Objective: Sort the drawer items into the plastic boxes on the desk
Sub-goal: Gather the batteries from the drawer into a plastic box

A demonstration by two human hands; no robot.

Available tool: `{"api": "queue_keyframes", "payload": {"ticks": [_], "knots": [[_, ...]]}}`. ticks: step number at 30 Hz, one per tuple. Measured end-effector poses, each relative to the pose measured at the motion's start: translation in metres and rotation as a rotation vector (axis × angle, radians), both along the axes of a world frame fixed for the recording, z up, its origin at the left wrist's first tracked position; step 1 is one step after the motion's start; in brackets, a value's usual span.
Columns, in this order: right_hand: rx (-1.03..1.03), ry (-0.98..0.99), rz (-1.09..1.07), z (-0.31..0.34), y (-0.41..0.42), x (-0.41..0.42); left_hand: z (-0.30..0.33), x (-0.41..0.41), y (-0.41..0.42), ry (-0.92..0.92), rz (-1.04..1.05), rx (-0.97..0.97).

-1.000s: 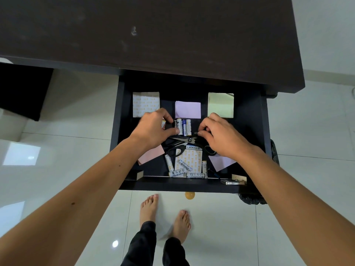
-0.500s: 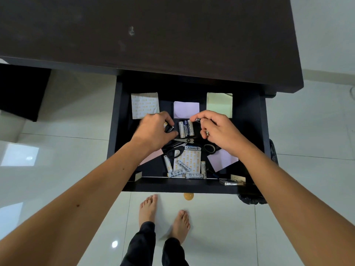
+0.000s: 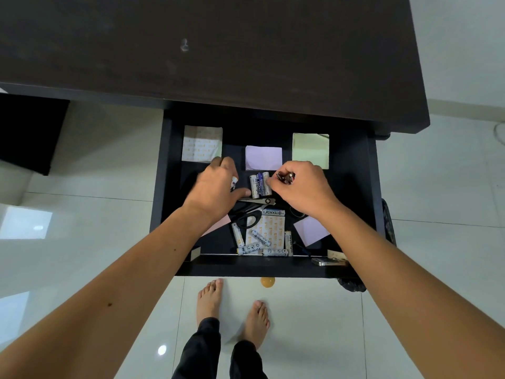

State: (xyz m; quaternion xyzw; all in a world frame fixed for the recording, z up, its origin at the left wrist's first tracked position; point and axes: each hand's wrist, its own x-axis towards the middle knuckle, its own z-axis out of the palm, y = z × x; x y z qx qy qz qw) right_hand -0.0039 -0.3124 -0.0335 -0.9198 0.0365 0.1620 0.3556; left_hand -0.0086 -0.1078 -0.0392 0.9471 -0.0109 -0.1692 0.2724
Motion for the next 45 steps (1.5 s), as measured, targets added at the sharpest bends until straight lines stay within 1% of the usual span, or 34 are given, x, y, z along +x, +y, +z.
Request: {"api": "queue_keyframes", "payload": {"ticks": [6,11,17,26,29,33,36,39,42,43,45], "knots": [[-0.041,0.057,0.025,-0.004,0.006,0.004,0.000,-0.002,0.007,-0.038,0.020,-0.053],[-0.058,0.087,0.057,-0.006,0.003,0.005,0.000,0.000,0.009,-0.017,0.096,-0.134],[-0.094,0.028,0.107,-0.004,0.007,0.002,-0.003,0.002,0.009,-0.044,0.091,-0.132],[-0.068,0.105,0.130,0.000,0.008,0.006,0.000,0.001,0.011,0.030,0.162,-0.297],[0.019,0.152,0.060,0.007,0.002,0.008,0.002,0.002,0.011,0.045,0.149,-0.347],[0.248,0.234,-0.015,0.009,-0.004,0.006,-0.001,0.003,0.014,0.096,0.174,-0.443],[0.465,0.252,-0.041,0.010,-0.003,0.005,0.002,0.003,0.013,0.176,0.242,-0.625],[0.598,0.285,-0.092,0.012,-0.001,0.004,0.008,0.003,0.012,0.265,0.319,-0.799],[0.611,0.303,-0.150,0.009,0.002,0.005,0.011,0.003,0.013,0.324,0.382,-0.901],[0.571,0.296,-0.157,0.008,0.003,0.005,0.011,0.003,0.013,0.333,0.396,-0.913],[0.402,0.248,-0.104,0.007,0.005,0.005,0.011,0.004,0.013,0.343,0.412,-0.928]]}}
